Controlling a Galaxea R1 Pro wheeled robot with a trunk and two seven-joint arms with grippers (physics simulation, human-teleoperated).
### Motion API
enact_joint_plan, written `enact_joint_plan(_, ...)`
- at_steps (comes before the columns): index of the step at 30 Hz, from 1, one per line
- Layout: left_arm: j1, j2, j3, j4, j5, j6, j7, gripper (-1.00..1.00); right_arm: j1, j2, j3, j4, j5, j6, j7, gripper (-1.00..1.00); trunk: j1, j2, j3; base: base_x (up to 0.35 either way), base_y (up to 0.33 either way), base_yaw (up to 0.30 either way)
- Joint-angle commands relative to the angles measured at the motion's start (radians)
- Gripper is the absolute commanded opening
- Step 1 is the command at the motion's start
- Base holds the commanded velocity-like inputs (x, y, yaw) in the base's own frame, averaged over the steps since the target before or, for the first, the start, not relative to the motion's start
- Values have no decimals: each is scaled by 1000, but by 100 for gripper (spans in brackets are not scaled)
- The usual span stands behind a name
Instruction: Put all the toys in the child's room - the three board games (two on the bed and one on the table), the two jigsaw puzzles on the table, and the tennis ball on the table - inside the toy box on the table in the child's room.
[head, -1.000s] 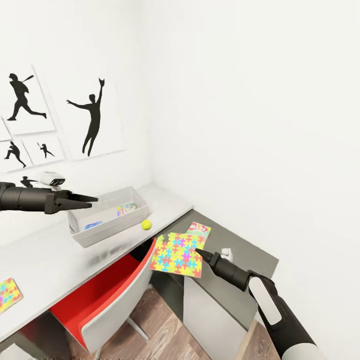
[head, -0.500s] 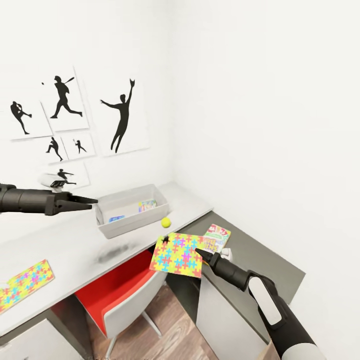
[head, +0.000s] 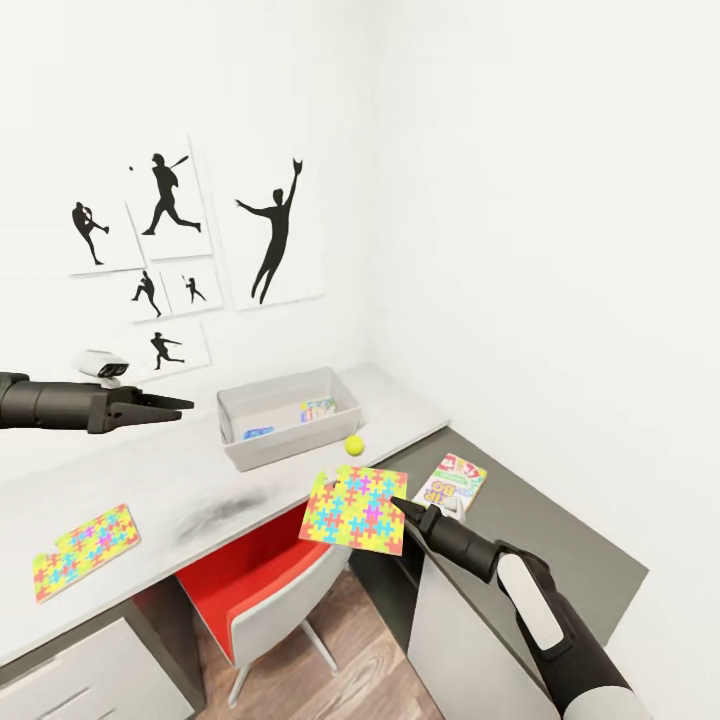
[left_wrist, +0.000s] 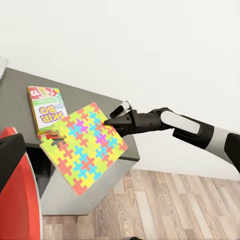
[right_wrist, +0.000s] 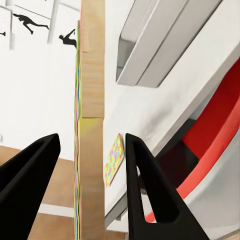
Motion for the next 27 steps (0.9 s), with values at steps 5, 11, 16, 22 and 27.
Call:
enact_joint_plan(5,-1,1,-2,0,1,11,-4,100,-1,-1,1,-1,-5,4,0,-100,1,-2,-2,11,0,6)
enact_joint_plan(11,0,1,-1,0,1,11,-4,100,-1,-1,1,-1,-5,4,0,-100,1,-2,-2,1,0,1)
enact_joint_plan(16,0,1,-1,0,1,11,-4,100,-1,0,1,-1,-4,4,-1,-100,1,-2,-2,0,0,0)
enact_joint_plan(22,0,1,-1,0,1,11,-4,100,-1,0,1,-1,-5,-6,-2,-100,1,-2,-2,10,66,0)
enact_joint_plan(27,0,0,-1,0,1,11,-4,100,-1,0,1,-1,-5,-12,-2,-100,1,-2,-2,94,69,19)
